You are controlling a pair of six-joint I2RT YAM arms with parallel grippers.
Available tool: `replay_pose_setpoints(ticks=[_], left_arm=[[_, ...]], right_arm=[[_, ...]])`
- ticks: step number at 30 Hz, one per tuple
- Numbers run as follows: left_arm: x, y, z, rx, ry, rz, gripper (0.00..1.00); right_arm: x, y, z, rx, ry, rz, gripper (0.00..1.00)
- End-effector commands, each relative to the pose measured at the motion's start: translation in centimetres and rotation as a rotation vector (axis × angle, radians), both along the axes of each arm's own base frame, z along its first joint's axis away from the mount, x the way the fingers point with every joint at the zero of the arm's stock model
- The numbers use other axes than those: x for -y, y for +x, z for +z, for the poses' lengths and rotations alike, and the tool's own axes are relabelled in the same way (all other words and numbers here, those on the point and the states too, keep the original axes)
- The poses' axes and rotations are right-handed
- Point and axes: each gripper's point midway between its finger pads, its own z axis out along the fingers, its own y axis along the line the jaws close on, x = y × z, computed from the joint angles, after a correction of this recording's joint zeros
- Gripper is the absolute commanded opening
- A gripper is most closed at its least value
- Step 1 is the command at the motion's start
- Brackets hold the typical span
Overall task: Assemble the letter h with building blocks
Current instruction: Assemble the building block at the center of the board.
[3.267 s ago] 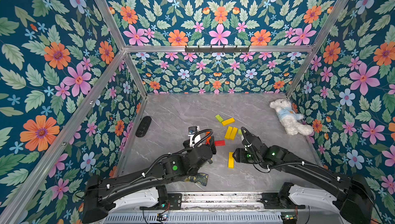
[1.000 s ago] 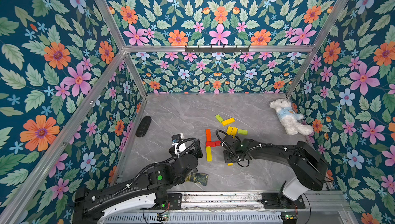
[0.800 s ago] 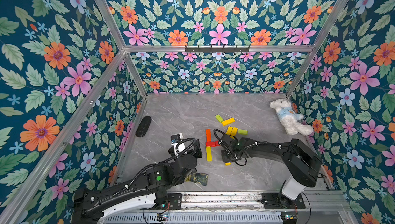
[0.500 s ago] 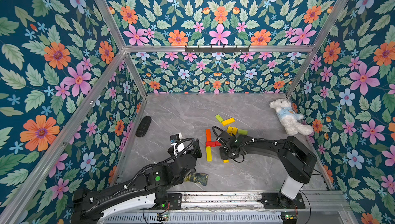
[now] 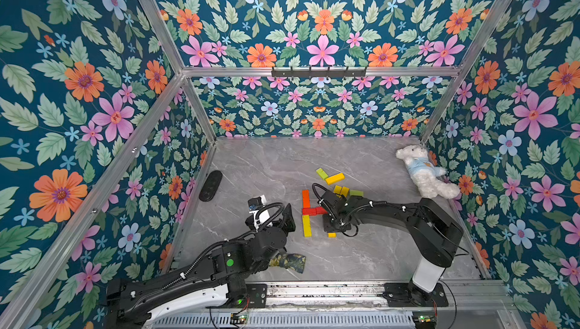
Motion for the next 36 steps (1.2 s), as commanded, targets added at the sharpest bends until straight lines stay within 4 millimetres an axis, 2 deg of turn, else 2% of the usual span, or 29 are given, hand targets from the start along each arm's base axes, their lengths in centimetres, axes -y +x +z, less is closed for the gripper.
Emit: replay_pose_setpoints(ticks=[1,27,33,36], left_arm=[[-0.5,0.1,0.1,0.008,0.003,0.022,0.99],[-0.8,-0.1,0.4,0.008,-0.016,0.021,0.99],[-0.6,0.0,0.4,0.006,-0.015,0.02,0.99],[-0.5,0.0,0.5,0.005,-0.016,0.019,0.99]], right_arm=[[0.6,-0.2,-0.4,-0.019,-0.032,-0.016,0.28],[1.5,0.0,-1.1,-0.02,-0.108,-0.002,0.32],[1.7,0.4,-0.9,-0.003,-0.133,0.008,0.4],[1.7,0.5,-1.0,-0.003,-0.136,0.012,0.41]])
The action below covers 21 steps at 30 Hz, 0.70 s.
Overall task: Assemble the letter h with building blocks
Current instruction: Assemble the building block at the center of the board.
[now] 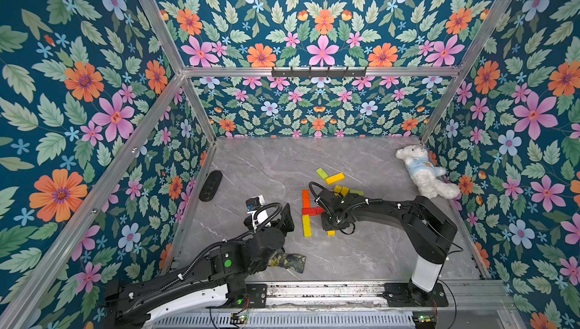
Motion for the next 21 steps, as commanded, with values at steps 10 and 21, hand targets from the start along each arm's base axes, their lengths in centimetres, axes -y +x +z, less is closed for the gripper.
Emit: replay_pose_setpoints(ticks=[10,21], left_arm=[[-0.3,0.1,0.1,0.004,-0.003,0.019,0.99],[-0.2,0.1,0.1,0.003,-0.003,0.016,0.99]], right_arm=[[1.2,-0.3,-0.6,-0.015,-0.059,0.003,0.42],[0.7,0.1,0.5,0.019,-0.028,0.004,0.5]])
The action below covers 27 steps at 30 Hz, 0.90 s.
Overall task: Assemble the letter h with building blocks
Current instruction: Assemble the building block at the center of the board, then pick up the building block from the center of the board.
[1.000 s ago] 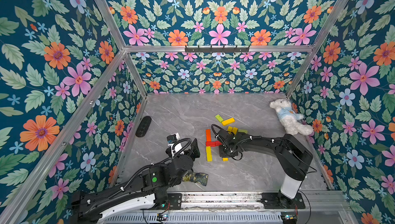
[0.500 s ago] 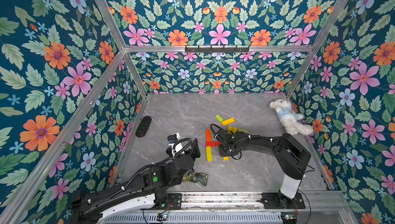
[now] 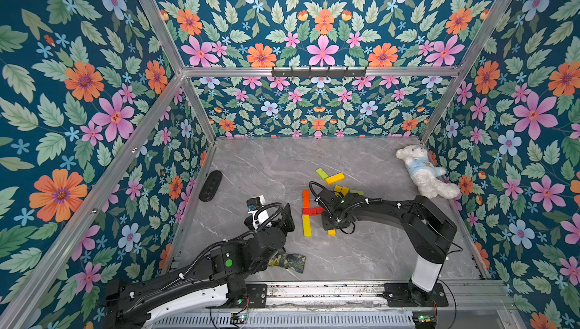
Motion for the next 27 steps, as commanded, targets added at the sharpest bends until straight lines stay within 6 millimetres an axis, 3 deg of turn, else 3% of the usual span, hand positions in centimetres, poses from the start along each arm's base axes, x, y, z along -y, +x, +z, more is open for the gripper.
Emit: replay_pose_setpoints(ticks=[1,5,8,10,15,21,27], left_arm=[[-0.2,0.1,0.3,0.005,-0.009,0.014,0.99],[-0.1,0.1,0.4,0.007,-0.014,0.009,0.99],[0.0,0.1,0.6,0.01,-0.014,0.006,0.99],[0.0,0.1,0.6,0.014,-0.011,0.005,0.99],[0.2,0.2,0.6,0.017,0.0,0.004,0.99],[0.6,0.3,0.7,0.014,0.006,0.002,0.99],[0.9,0.3,0.4,-0.008,0.025,-0.004,0.99]], right_arm=[[0.3,-0.1,0.5,0.005,-0.008,0.0,0.51],[0.3,0.5,2.7,0.062,0.022,-0.005,0.54],[0.1,1.2,5.8,0.135,0.067,-0.004,0.6],[0.4,1.8,9.1,0.207,0.114,-0.01,0.63],[2.8,4.3,12.7,0.28,0.189,-0.096,0.64],[5.3,8.1,12.9,0.281,0.228,-0.221,0.65],[7.1,11.0,11.0,0.252,0.2,-0.338,0.63]])
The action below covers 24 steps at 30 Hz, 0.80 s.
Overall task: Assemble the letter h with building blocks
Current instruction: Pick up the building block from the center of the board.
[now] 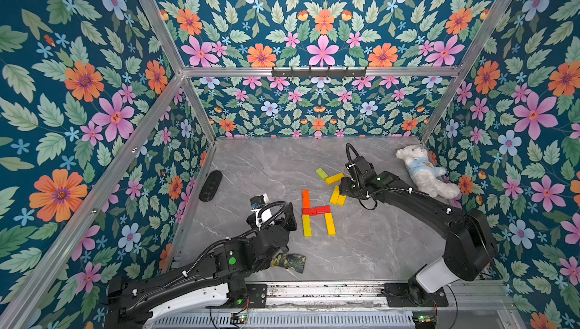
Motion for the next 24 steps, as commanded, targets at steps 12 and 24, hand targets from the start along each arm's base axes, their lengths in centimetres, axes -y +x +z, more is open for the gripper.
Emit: replay_pose_setpoints(ticks=[12,24], left_arm=[[-0.3,-0.1,-0.1,-0.017,-0.01,0.006,0.99],[-0.2,-0.1,0.1,-0.005,0.0,0.001,0.99]], right_arm=[[-2.3,1.6,-6.4,-0.148,0.021,-0.07,0.52],[-1.4,0.5,-9.0,-0.164,-0.002,-0.105,0.5]])
